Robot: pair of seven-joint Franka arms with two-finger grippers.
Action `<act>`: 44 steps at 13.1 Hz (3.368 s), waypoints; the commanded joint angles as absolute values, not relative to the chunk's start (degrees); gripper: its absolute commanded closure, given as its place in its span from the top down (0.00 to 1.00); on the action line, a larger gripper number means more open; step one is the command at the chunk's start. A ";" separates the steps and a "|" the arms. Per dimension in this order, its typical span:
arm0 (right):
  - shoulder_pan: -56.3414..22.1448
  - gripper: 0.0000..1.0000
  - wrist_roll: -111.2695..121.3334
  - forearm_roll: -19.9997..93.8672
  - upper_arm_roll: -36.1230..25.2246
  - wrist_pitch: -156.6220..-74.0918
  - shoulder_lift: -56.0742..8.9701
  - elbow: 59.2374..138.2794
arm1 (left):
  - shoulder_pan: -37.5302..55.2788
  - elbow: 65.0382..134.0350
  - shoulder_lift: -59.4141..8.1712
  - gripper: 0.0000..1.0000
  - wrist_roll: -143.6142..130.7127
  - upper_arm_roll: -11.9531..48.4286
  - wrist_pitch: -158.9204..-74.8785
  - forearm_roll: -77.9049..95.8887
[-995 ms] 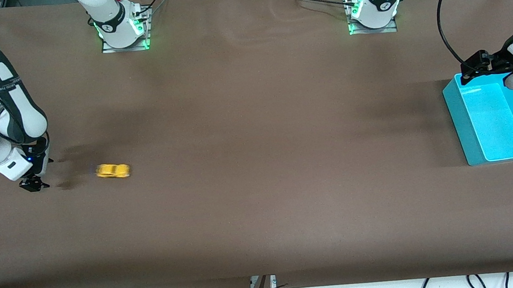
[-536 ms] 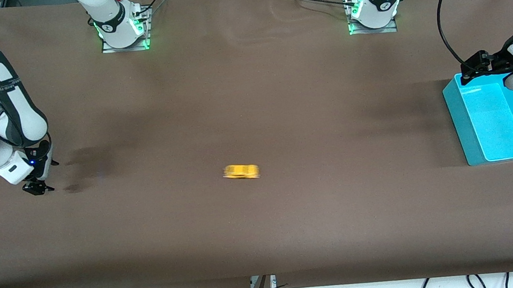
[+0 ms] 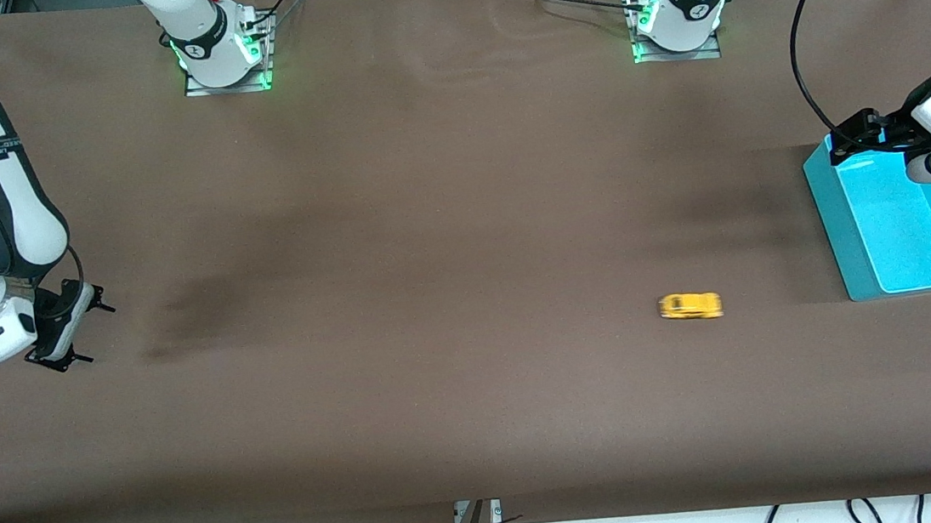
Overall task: Wind and store yellow beetle car
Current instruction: 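Raise the right gripper while the left gripper reaches toward the car, then lower the left gripper onto the car while the right gripper withdraws, then grasp the car with the left gripper and lift it over the bin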
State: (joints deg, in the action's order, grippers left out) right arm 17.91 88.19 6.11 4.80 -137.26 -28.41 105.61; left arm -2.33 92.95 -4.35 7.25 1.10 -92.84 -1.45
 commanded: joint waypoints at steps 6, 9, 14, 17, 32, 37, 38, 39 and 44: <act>10.83 1.00 59.02 5.80 4.75 -131.49 -24.44 105.65 | -3.34 91.05 -5.27 1.00 9.22 1.32 -91.58 -1.67; 6.43 1.00 42.07 5.54 4.75 -122.21 -23.99 100.49 | -3.51 91.14 -5.27 1.00 9.40 1.32 -91.58 -1.67; -1.57 1.00 14.73 0.27 4.75 -110.14 -24.17 91.76 | -4.30 91.06 -10.62 1.00 23.68 1.23 -92.37 -1.93; -2.55 1.00 8.01 -0.18 4.66 -104.35 -22.59 87.12 | -7.38 91.32 -16.42 1.00 44.32 1.32 -100.17 -1.76; 0.61 1.00 8.61 -0.96 -0.70 -88.78 -14.07 73.82 | -13.71 92.55 -43.76 0.99 92.90 0.88 -139.48 -2.81; 1.14 1.00 5.55 -1.93 -0.27 -84.12 -10.99 77.43 | -13.54 92.73 -43.77 0.17 93.95 0.97 -139.57 -2.72; 1.06 1.00 3.54 -1.93 -0.09 -82.89 -10.73 77.61 | -13.45 92.55 -43.25 0.17 93.96 1.05 -138.79 -2.72; 1.14 1.00 2.38 -1.85 -0.09 -82.01 -10.64 77.69 | -13.45 92.46 -41.85 0.17 93.87 1.23 -137.74 -2.72; 2.29 1.00 2.29 -1.41 0.00 -81.65 -9.32 79.72 | -11.25 88.25 -29.56 0.17 89.93 2.55 -109.66 -1.85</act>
State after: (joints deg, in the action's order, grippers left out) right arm 1.53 3.71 -1.01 -0.83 -82.17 -11.55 77.39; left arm -12.67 88.51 -35.66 92.24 2.35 -119.48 -1.61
